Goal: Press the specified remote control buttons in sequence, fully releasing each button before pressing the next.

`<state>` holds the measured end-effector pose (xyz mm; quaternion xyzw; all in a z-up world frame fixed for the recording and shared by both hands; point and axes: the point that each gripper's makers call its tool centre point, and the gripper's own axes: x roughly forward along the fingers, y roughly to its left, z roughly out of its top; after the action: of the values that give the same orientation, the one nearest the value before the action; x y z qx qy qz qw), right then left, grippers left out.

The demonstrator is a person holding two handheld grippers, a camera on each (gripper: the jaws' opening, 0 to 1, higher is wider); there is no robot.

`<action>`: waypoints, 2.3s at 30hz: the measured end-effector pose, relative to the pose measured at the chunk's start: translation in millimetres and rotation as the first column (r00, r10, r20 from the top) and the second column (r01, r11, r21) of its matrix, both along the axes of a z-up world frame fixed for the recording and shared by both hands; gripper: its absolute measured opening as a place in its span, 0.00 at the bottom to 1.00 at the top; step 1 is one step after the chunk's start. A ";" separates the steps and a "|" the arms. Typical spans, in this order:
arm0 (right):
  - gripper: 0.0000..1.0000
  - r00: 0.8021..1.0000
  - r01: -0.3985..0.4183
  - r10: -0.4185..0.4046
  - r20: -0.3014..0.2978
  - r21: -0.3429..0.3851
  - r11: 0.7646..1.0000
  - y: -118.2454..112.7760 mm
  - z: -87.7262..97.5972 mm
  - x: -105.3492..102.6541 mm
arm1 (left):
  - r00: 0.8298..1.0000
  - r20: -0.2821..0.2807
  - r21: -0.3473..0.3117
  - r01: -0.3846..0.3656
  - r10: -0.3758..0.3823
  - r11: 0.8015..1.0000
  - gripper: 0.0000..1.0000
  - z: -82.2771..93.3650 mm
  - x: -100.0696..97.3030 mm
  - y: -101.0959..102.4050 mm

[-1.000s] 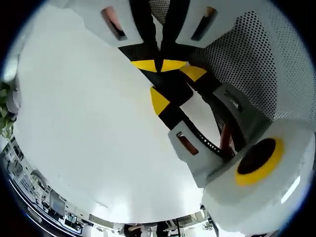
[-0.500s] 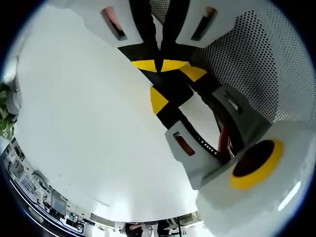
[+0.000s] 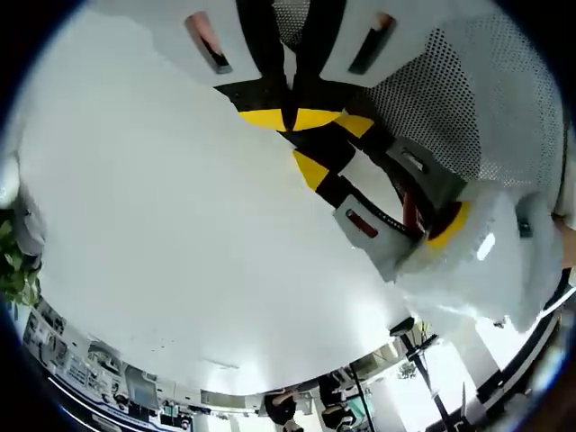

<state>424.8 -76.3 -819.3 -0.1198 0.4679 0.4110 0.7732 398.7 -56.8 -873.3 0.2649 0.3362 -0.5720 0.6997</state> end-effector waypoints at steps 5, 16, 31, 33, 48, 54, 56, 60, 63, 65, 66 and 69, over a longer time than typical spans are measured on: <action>0.00 0.990 0.132 -0.141 0.029 0.195 0.972 -3.8 47.6 3.9 | 1.000 -0.001 0.005 -0.005 0.005 1.000 0.25 -0.3 0.3 0.0; 0.10 0.878 0.227 -0.399 0.264 0.504 0.833 -37.2 147.2 4.6 | 1.000 -0.003 0.010 -0.010 0.010 1.000 0.25 -0.4 0.6 -0.2; 0.57 0.696 0.292 -0.457 0.554 0.362 0.885 -80.7 168.1 8.9 | 1.000 -0.001 -0.002 -0.021 0.021 1.000 0.25 -0.2 0.7 0.1; 0.58 0.685 0.295 -0.443 0.578 0.336 0.895 -87.7 166.0 8.5 | 1.000 -0.001 -0.002 -0.020 0.020 1.000 0.25 -0.3 0.7 0.0; 0.55 0.516 0.469 -0.630 0.580 0.424 0.775 -131.8 159.7 21.9 | 1.000 -0.005 0.025 -0.024 0.024 0.999 0.24 -0.6 1.3 -1.6; 0.51 0.518 0.507 -0.513 0.684 0.237 0.829 -136.9 145.2 21.5 | 0.999 -0.038 0.059 -0.010 0.012 0.998 0.23 0.2 2.6 -0.3; 0.50 0.547 0.508 -0.486 0.682 0.191 0.840 -136.5 136.6 21.5 | 0.999 -0.034 0.052 0.003 -0.001 0.999 0.23 -0.1 2.1 0.6; 0.47 0.570 0.511 -0.478 0.669 0.168 0.843 -136.3 130.7 20.5 | 0.999 -0.046 0.053 0.020 -0.017 0.998 0.23 0.1 5.6 1.9; 0.48 0.568 0.534 -0.495 0.658 0.162 0.830 -142.3 128.5 20.1 | 0.999 -0.012 0.091 0.040 -0.039 0.995 0.23 0.0 13.9 6.1; 0.49 0.568 0.557 -0.507 0.648 0.150 0.817 -148.2 125.0 19.8 | 0.999 -0.012 0.091 0.041 -0.040 0.995 0.23 2.7 19.8 7.9; 0.49 0.566 0.567 -0.510 0.647 0.144 0.811 -150.5 123.9 19.4 | 0.999 -0.008 0.088 0.036 -0.036 0.995 0.23 4.8 24.8 9.1; 0.50 0.574 0.583 -0.515 0.637 0.124 0.803 -153.5 119.6 18.3 | 0.999 0.013 0.096 0.030 -0.032 0.995 0.23 7.6 36.5 13.2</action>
<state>443.0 -229.8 -699.7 -0.1403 0.2071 0.0603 0.9663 435.1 -43.6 -865.7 0.3074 0.3538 -0.5641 0.6797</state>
